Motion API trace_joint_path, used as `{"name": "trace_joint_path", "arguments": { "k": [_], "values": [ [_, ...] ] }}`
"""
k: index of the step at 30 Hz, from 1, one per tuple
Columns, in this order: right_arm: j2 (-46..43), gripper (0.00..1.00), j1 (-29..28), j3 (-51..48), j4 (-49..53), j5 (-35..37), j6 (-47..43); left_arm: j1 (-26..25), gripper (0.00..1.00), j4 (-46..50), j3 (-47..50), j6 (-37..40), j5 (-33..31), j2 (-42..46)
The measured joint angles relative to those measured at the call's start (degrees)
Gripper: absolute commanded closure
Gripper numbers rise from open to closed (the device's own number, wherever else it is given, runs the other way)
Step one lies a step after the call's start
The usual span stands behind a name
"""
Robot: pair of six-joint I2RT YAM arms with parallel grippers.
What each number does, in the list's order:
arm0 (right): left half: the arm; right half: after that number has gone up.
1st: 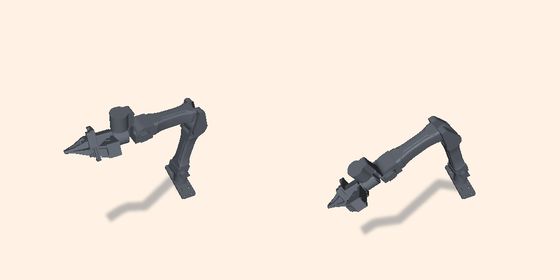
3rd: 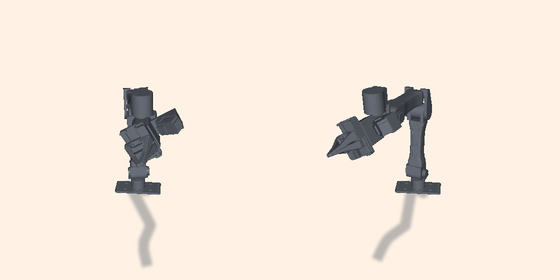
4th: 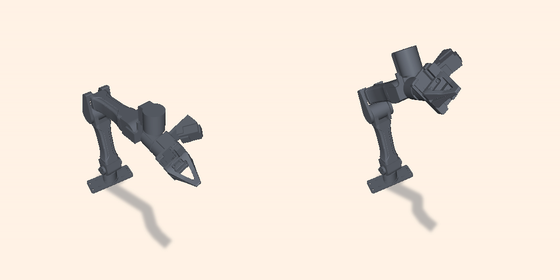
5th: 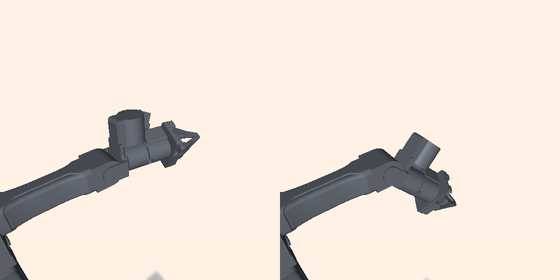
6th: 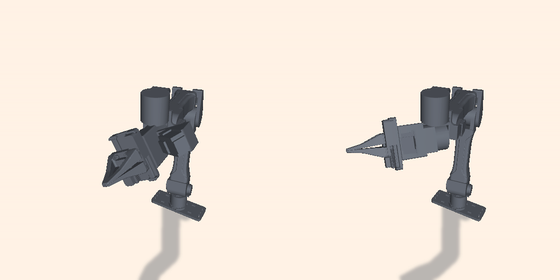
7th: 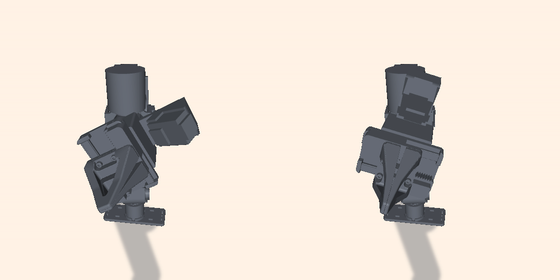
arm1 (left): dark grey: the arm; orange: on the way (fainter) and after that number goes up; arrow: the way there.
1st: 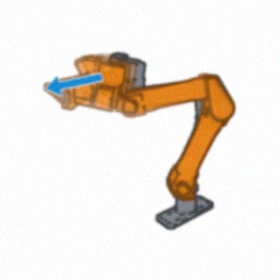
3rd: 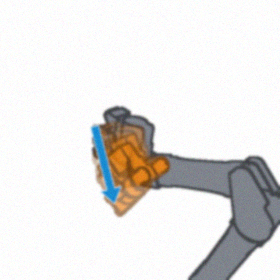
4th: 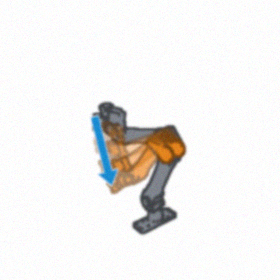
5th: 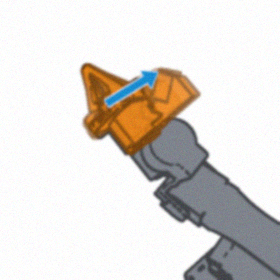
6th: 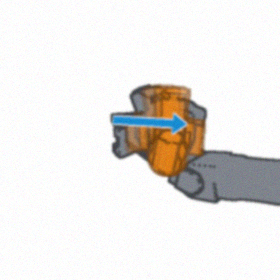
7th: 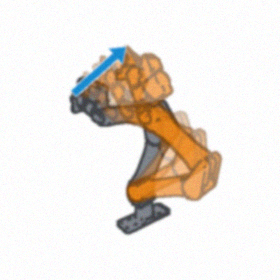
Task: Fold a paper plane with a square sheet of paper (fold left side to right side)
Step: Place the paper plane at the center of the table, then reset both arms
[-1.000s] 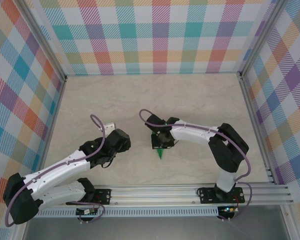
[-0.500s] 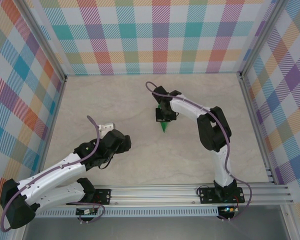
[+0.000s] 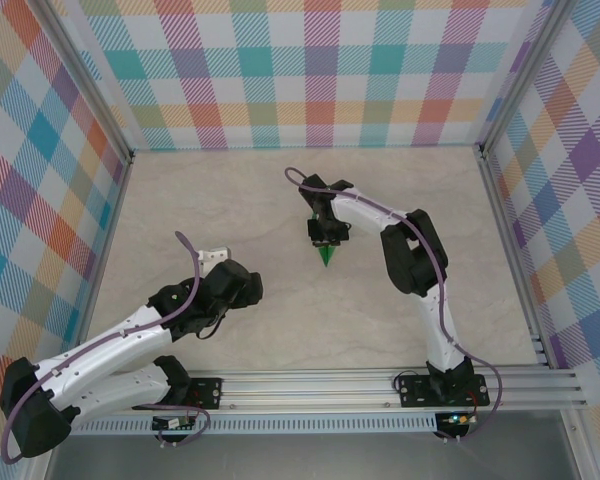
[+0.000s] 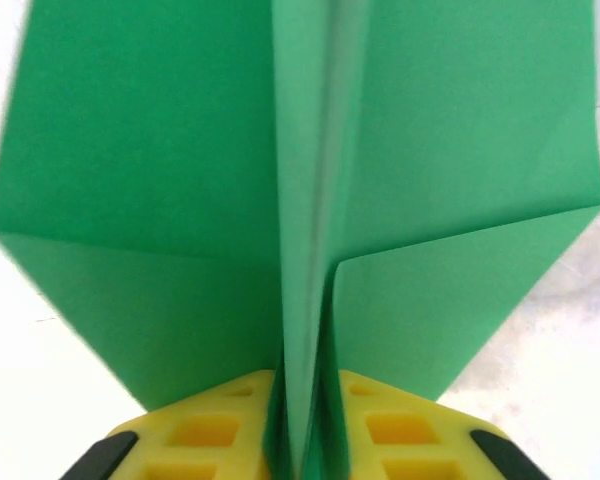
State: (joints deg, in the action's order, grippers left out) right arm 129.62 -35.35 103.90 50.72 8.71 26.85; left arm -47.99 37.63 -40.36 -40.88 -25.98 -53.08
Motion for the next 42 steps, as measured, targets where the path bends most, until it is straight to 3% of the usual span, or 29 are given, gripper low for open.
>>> {"name": "trace_joint_path", "arguments": {
  "k": [5,14,23,29,34,38,42],
  "values": [
    [0.1,0.78,0.0,0.0,0.0,-0.2,-0.3,0.0,0.00,-0.1,-0.1,0.0,0.9,-0.4],
    [-0.8,0.63,-0.4,-0.2,1.7,0.6,-0.8,0.0,0.00,-0.2,-0.5,0.3,1.5,-1.4],
    [-8.7,0.52,-1.9,-4.2,3.0,2.2,-0.9,0.0,0.00,0.5,-2.1,-0.9,0.5,-4.3],
    [-21.4,0.32,-2.2,-13.4,2.3,4.6,-2.0,1.0,0.00,1.5,-4.2,-1.7,-3.1,-6.1],
    [-39.0,0.00,-1.9,-25.1,-1.3,10.5,-4.5,6.4,0.00,0.6,-5.4,0.7,-9.2,-5.6],
    [-53.2,0.00,2.5,-37.0,-7.8,14.1,-6.4,11.3,0.00,-5.8,-4.1,6.1,-16.7,-3.6],
    [-65.0,0.00,11.7,-50.7,-16.3,16.2,-8.6,16.1,0.00,-18.2,1.9,13.9,-22.5,-2.6]
  ]
}}
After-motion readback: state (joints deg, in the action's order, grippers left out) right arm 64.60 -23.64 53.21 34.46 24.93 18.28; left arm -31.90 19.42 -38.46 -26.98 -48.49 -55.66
